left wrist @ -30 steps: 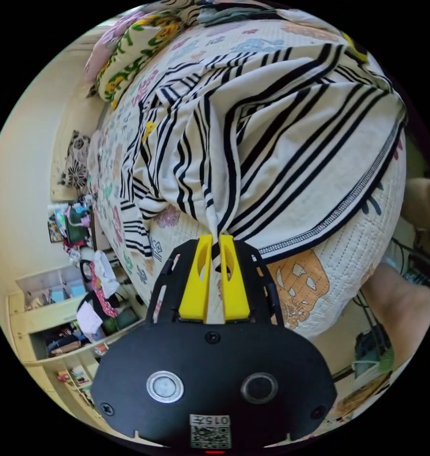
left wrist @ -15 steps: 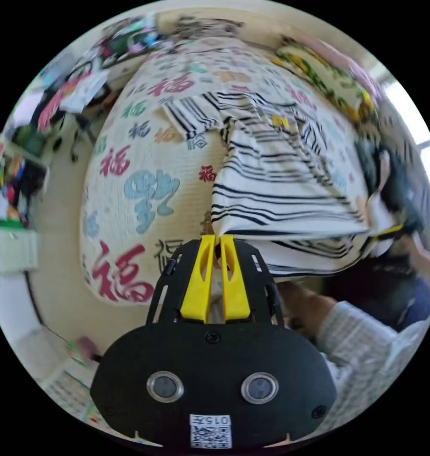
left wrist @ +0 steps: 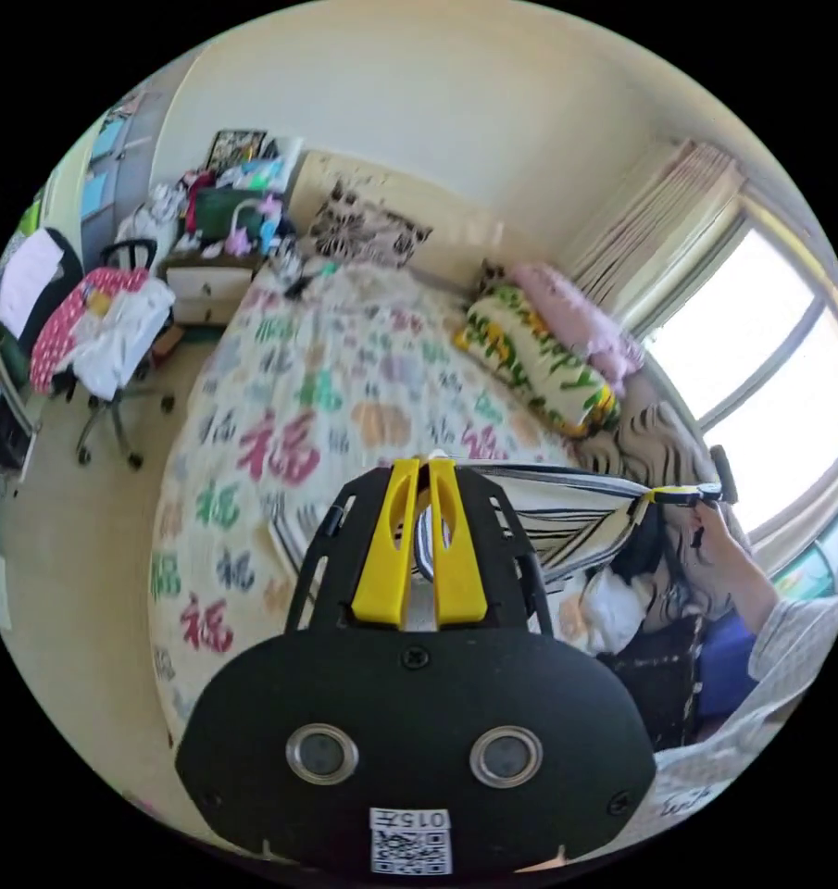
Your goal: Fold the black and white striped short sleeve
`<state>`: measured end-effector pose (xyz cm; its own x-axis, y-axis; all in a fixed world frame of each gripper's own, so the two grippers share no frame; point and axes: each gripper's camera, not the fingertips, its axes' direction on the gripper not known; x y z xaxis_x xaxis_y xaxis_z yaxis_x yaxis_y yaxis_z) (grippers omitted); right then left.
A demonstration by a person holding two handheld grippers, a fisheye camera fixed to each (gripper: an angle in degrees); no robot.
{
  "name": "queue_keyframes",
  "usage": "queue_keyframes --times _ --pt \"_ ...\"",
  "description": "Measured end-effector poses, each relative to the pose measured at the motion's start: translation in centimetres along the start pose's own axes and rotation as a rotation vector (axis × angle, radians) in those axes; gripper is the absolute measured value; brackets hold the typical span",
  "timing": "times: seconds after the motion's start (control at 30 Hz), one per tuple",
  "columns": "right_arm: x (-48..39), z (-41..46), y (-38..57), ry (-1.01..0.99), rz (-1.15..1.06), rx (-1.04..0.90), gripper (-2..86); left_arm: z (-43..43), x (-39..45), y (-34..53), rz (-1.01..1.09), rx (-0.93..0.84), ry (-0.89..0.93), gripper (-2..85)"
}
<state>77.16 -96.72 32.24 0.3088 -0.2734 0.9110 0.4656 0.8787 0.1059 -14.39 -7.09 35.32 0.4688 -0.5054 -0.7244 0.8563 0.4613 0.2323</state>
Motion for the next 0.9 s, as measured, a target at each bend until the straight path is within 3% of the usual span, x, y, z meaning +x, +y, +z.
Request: queue_keyframes --times 0.07,0.17,0.37,0.53,0.67,0.9 --pt "-0.3 -6.3 -4.1 0.013 -0.033 0.101 -0.5 -4.8 1.4 -7.9 0.002 0.145 0.081 0.1" --pt "-2.3 -15.6 -5.9 0.039 -0.095 0.274 -0.5 -12.3 4.4 -12.9 0.074 0.308 0.148 -0.1" --pt "-5.3 -20.6 0.7 0.112 -0.236 0.393 -0.5 -21.5 7.8 -10.6 0.291 0.371 0.203 -0.3" --pt "-3.9 -11.2 6.8 0.028 -0.198 0.293 -0.5 -18.8 4.8 -3.3 0.263 0.198 0.238 -0.5" --pt "-1.8 3.1 10.0 0.011 -0.118 0.054 -0.5 -12.1 -0.5 4.5 0.066 0.010 0.299 -0.6" --pt "1.4 28.0 17.5 0.008 -0.032 -0.466 -0.5 -1.1 -5.5 18.7 -0.149 -0.409 0.139 -0.6"
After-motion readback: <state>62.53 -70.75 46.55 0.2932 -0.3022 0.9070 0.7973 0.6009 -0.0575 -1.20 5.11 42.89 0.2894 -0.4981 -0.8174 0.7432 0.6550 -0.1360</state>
